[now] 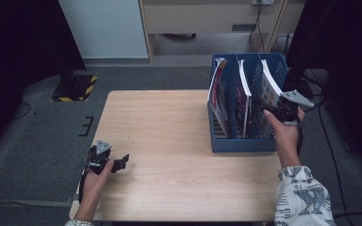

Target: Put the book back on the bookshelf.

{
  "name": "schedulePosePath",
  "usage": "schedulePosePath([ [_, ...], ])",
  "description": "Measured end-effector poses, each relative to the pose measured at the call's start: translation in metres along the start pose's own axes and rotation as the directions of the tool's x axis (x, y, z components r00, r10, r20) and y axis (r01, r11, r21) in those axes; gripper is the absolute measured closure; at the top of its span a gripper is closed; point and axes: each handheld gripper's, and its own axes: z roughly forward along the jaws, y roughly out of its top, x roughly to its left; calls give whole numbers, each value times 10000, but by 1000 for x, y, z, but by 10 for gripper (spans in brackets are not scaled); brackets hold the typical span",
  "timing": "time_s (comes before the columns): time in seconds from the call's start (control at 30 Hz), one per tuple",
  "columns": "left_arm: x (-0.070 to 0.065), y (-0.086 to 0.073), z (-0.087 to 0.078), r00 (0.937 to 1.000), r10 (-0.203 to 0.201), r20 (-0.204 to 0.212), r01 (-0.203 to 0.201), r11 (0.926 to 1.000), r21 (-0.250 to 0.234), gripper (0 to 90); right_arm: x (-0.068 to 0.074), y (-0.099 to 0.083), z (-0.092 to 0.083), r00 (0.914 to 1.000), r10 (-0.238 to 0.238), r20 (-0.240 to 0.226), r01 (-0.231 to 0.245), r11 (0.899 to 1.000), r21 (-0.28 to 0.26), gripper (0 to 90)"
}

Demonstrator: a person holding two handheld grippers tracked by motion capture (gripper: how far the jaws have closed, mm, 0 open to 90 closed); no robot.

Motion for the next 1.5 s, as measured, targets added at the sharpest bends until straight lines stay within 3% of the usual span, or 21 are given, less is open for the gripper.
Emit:
schedulePosePath([
  [0.27, 0, 0, 0, 10000, 65, -1, -65, 10000, 41, 65, -2, 0, -5, 9994, 118, -324, -110, 9996, 271, 217],
  [0.87, 0, 0, 1, 10000, 53, -10, -53, 10000, 63, 65, -8, -7, -11, 9989, 31, -475, -17, 9996, 293, 228],
  [1.2, -1, 0, 1, 10000, 75, 9, -75, 9999, 66, 65, -7, -6, -17, 9982, -309, -514, 320, 9993, 211, 238],
  [1.5, -1, 0, 1, 10000, 69, 10, -69, 10000, 48, 65, -8, -8, -22, 9980, -244, -590, 260, 9993, 255, 227],
])
